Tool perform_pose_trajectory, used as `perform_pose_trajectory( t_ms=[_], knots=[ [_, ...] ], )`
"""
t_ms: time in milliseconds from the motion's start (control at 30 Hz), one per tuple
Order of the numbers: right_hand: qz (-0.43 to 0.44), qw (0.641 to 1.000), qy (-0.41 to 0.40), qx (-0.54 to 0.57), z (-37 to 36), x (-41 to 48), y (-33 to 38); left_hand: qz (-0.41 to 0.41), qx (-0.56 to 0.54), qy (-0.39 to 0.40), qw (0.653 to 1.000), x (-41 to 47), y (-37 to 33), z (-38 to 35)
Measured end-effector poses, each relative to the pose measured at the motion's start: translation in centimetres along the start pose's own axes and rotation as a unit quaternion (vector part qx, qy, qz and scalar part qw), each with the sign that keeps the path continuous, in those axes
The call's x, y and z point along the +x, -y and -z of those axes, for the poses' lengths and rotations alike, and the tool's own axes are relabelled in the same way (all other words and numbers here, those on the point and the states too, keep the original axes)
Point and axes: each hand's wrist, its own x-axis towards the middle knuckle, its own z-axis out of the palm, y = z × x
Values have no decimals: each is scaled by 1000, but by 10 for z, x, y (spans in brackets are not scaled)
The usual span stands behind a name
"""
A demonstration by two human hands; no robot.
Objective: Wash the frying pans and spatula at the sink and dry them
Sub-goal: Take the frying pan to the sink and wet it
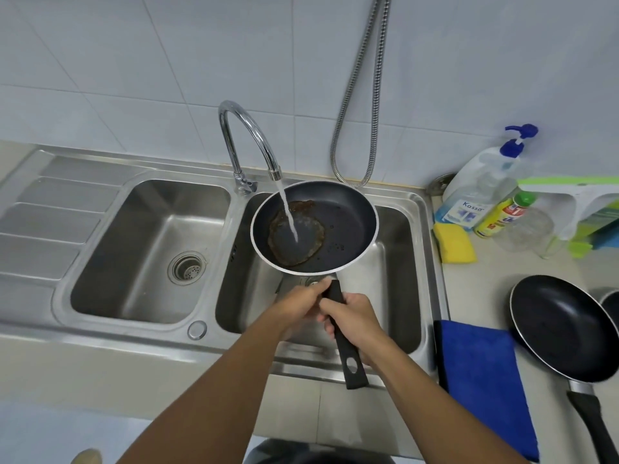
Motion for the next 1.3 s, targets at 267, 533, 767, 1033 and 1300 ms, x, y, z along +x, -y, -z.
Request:
perform_pose_trajectory(
  t_ms=[267, 533, 767, 1033, 1300],
  knots=[
    [59, 995, 61, -52, -1, -7, -25, -42, -145, -66, 986, 4, 9, -9],
    [17, 963, 174, -205, 69, 19, -21, -55, -201, -93, 974, 0, 31, 6],
    [124, 878, -297, -354, 163, 108, -1, -49, -250, -67, 965, -7, 35, 5],
    [52, 746, -469, -470, 183, 144, 22, -39, -306, -33, 951, -1, 31, 18],
    [35, 750, -421, -510, 212, 154, 4, -40, -247, -45, 967, 1, 32, 22]
  ],
)
